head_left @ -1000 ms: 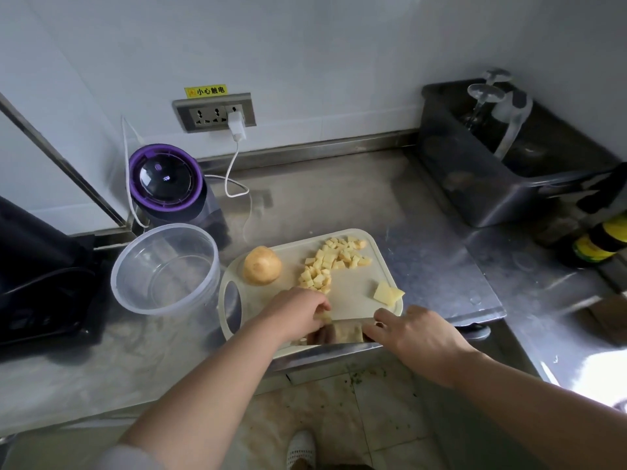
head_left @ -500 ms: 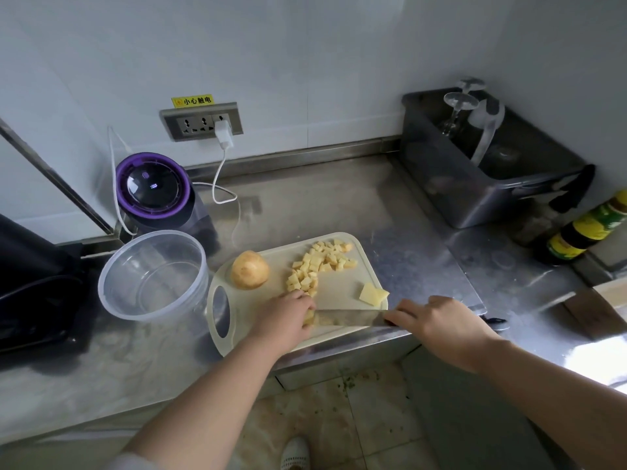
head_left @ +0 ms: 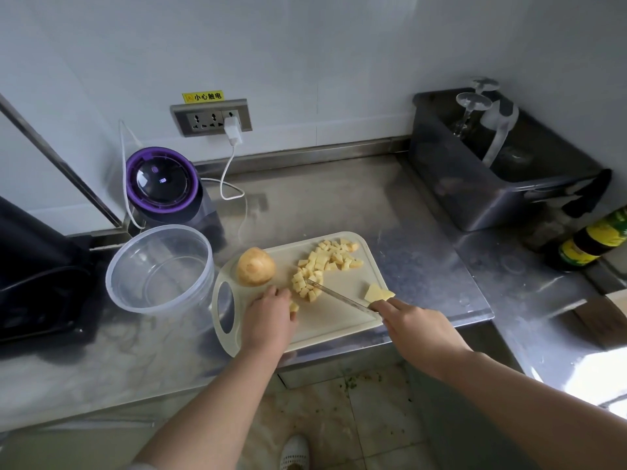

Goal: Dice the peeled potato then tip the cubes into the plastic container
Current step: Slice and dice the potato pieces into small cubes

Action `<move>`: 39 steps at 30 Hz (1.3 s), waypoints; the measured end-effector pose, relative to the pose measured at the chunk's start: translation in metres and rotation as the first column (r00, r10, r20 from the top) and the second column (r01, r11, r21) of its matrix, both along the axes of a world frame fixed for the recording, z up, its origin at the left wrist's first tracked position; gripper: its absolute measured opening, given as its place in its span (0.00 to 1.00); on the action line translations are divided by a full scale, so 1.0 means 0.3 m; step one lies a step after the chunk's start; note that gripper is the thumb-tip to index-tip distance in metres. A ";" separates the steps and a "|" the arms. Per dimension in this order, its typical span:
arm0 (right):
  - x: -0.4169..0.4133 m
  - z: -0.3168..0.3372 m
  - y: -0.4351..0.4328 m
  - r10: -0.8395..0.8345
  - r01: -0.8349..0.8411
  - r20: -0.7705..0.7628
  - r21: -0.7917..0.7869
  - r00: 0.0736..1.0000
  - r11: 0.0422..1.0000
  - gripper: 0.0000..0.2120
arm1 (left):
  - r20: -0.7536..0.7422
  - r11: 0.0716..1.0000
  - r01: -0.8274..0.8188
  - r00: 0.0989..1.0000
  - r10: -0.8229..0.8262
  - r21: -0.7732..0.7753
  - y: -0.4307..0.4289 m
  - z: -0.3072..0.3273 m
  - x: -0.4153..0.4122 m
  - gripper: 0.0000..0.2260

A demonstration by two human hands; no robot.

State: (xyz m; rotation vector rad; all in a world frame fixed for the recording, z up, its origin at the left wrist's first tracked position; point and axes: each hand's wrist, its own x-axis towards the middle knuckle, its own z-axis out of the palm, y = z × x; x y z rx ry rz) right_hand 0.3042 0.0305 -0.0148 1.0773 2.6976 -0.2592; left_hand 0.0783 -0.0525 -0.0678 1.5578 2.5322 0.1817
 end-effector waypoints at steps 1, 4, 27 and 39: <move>-0.006 0.000 -0.002 -0.006 0.006 0.006 -0.010 1.000 1.000 0.21 | 0.002 1.000 -0.009 1.000 0.009 0.010 -0.003 -0.003 -0.008 0.14; -0.030 -0.006 -0.013 -0.030 0.029 -0.005 -0.082 1.000 0.996 0.21 | 0.020 0.999 -0.003 1.000 0.002 0.047 -0.016 -0.011 -0.021 0.17; -0.174 0.016 -0.079 -0.003 0.017 0.074 -0.194 0.997 0.981 0.19 | -0.007 0.999 -0.050 0.999 0.050 0.021 -0.040 -0.007 -0.051 0.18; -0.203 0.018 -0.122 0.043 -0.016 0.110 -0.237 0.993 0.971 0.23 | -0.048 0.993 -0.121 0.992 0.121 -0.002 -0.052 -0.013 -0.040 0.18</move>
